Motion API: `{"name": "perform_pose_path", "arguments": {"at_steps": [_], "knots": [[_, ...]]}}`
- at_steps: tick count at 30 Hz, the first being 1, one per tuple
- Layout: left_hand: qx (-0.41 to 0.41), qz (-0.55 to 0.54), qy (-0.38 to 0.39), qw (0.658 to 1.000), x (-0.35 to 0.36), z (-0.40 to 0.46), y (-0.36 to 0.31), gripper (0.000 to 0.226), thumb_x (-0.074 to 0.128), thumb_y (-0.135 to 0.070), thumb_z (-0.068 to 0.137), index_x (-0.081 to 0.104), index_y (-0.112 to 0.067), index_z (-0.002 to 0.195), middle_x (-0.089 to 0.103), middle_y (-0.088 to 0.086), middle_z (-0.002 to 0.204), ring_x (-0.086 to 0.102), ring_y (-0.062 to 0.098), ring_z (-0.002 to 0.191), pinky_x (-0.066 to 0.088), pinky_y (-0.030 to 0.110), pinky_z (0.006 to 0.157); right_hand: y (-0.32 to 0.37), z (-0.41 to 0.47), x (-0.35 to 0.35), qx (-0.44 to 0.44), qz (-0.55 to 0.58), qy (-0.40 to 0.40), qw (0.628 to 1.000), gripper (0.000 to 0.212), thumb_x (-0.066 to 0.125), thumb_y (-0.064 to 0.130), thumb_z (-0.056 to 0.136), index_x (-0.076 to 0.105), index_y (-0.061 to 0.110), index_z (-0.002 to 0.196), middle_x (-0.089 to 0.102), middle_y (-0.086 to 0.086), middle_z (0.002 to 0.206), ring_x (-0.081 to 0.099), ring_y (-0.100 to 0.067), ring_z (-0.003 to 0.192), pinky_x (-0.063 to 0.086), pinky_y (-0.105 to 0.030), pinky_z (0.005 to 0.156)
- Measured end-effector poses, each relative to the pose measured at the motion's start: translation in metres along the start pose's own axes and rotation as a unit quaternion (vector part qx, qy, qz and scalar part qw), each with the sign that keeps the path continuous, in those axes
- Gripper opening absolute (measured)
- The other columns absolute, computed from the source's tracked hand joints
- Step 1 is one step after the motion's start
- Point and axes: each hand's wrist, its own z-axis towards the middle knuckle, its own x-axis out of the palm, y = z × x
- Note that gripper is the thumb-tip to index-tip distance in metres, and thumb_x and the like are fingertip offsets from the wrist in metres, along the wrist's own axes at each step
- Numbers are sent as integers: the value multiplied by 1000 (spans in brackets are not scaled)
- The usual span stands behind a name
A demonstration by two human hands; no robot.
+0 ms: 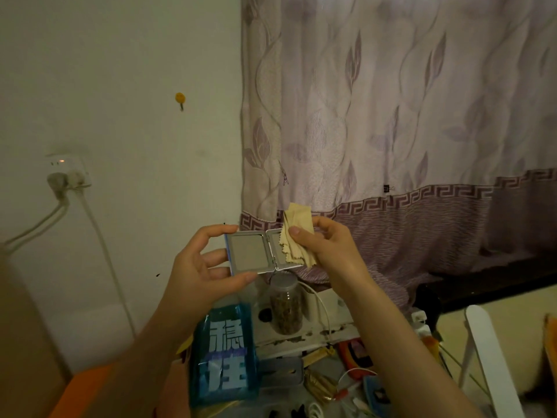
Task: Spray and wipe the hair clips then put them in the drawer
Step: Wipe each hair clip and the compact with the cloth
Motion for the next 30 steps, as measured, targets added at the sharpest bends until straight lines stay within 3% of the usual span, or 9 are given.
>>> {"name": "perform_pose_path", "arguments": {"at_steps": [11,20,26,30], "knots": [[17,-22,-3,1000,-1,-3,-5,64,78,-6,57,56,-28,113,75,2,98,73,24,86,58,25,65,2,-2,-1,44,17,44,998,20,67,3,84,64,6,103,74,-3,77,69,-12,66,56,-22,58],[16,-46,-19,999,-3,-3,-1,64,79,-6,56,56,-30,112,75,4,98,72,26,86,58,27,66,2,-8,-3,80,36,79,993,37,66,-8,79,59,0,115,73,-11,81,69,-16,60,54,-24,50],[17,-43,-5,999,-3,-2,-4,65,80,-9,55,58,-33,111,74,4,100,73,25,86,58,27,66,2,-10,5,70,4,79,994,58,79,7,56,56,11,109,75,-10,80,70,-18,63,55,-26,53],[14,-44,-5,999,-3,-4,-4,64,79,-9,55,57,-33,111,75,2,99,73,25,85,58,28,65,1,-10,9,64,-4,77,995,63,81,11,50,54,13,106,75,-9,80,71,-19,64,56,-27,55]]}}
